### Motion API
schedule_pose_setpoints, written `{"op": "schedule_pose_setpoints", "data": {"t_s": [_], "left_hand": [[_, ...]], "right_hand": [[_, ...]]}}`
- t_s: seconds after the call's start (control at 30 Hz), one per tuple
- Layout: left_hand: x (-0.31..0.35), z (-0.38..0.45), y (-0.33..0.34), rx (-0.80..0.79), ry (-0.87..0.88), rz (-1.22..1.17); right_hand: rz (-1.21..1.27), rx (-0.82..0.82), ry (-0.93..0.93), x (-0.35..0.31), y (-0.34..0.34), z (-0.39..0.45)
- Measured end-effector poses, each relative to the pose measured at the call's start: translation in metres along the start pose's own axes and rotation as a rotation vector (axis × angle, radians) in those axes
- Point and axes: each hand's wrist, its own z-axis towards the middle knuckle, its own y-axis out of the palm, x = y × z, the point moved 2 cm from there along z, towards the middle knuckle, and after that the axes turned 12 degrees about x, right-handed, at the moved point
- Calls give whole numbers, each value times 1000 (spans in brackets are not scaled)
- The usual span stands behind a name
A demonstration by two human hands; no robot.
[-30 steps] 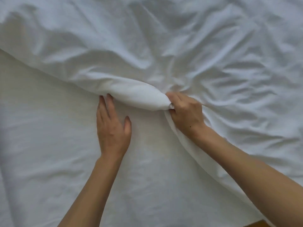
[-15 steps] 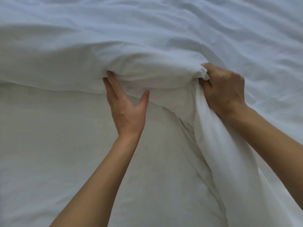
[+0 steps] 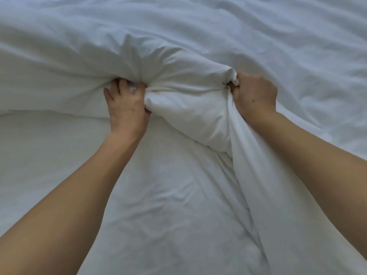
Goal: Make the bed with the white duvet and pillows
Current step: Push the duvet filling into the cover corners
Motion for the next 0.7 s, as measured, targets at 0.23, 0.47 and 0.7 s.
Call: {"op": "schedule_pose_setpoints", "data": {"t_s": [0.23,0.47,0.7], "left_hand": [[-13,0,-27,96,334,-108],[-50,-36,-99,55,516,-212],[-68,-56,-141,34,561,-282]], "right_hand": [[-58,6,79,-9,7,-12],[404,642,-490,-73,-52,-93],[149,435,-804,-127,-47,-128]]}}
